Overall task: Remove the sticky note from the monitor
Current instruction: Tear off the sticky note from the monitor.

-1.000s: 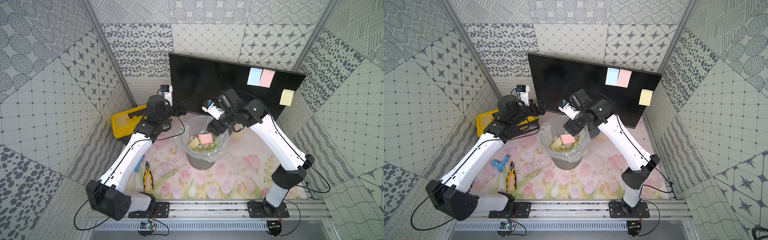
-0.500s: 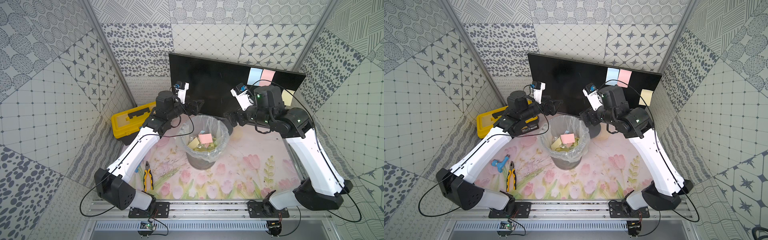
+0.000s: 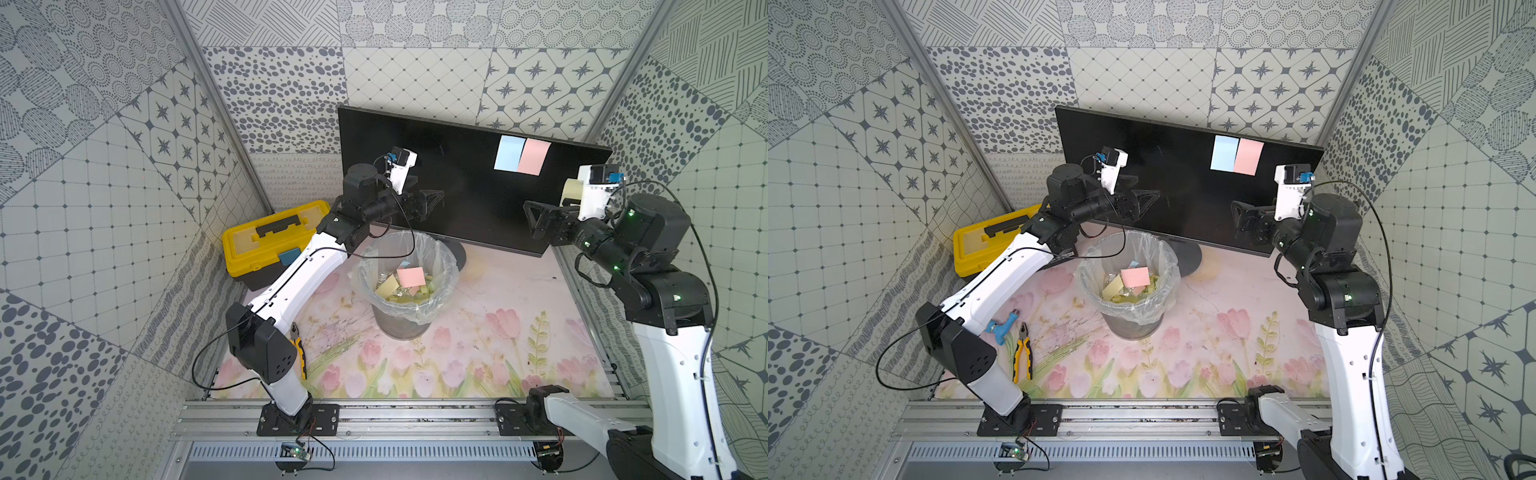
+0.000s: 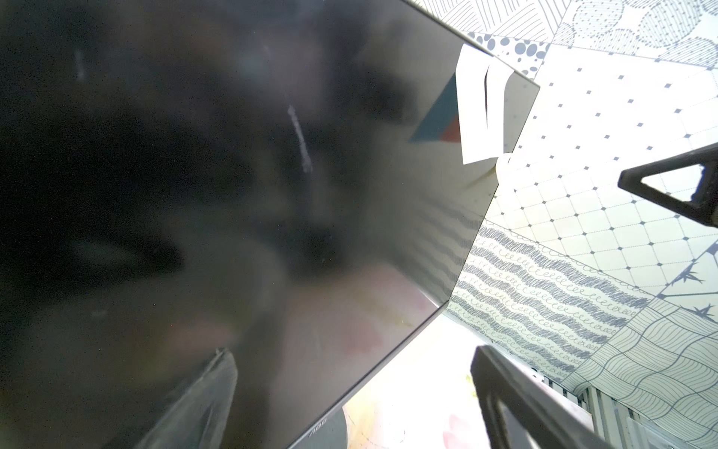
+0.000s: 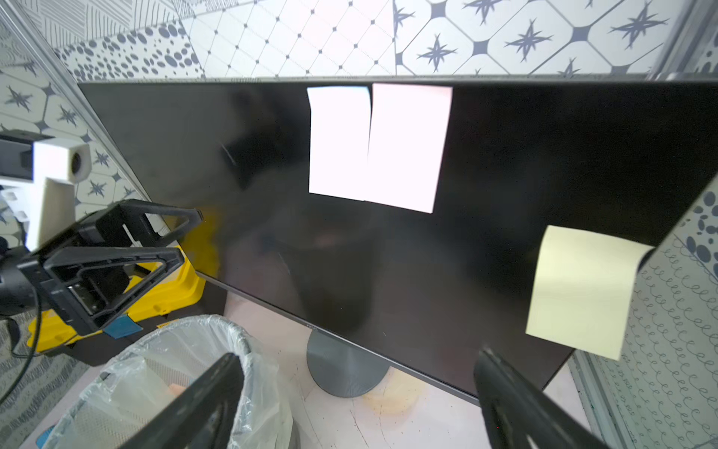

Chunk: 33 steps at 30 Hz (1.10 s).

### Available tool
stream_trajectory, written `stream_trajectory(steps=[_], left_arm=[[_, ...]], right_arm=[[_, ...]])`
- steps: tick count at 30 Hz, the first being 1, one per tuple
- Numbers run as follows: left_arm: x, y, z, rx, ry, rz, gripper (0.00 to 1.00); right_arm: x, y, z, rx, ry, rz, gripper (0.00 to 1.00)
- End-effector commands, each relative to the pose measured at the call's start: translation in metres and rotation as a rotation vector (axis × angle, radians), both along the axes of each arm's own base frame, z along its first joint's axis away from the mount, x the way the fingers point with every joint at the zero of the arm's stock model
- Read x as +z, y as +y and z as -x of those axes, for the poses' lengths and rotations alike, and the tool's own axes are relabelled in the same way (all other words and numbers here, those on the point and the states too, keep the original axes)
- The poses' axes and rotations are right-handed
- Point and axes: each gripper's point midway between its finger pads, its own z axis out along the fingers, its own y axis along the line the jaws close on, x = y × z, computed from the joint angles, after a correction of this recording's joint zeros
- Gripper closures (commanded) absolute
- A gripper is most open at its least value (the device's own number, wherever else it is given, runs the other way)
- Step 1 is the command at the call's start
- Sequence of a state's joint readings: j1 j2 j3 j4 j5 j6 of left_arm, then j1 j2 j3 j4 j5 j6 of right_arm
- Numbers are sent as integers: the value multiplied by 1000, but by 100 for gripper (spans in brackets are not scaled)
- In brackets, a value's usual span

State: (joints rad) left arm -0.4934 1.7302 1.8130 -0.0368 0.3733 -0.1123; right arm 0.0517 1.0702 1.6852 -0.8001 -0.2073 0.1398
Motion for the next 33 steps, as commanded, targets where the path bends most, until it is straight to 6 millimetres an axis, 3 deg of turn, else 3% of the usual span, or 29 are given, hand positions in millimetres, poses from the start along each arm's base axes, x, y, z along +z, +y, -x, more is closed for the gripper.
stream_trajectory(steps=[1, 8, 12, 16, 33], left_arm=[[28, -22, 1, -81, -70, 61, 1], [24, -40, -9, -124, -23, 77, 1], [17, -46, -16, -126, 3, 66, 1], [10, -49, -22, -117, 18, 59, 1], [0, -51, -34, -92, 16, 28, 1]], right_arm=[[11, 4, -1, 107, -35, -134, 4], [24, -36, -17, 205, -89, -473, 15], [44, -39, -24, 290, -152, -605, 17], [38, -44, -44, 298, -75, -729, 27], [28, -19, -98, 333, 5, -779, 37]])
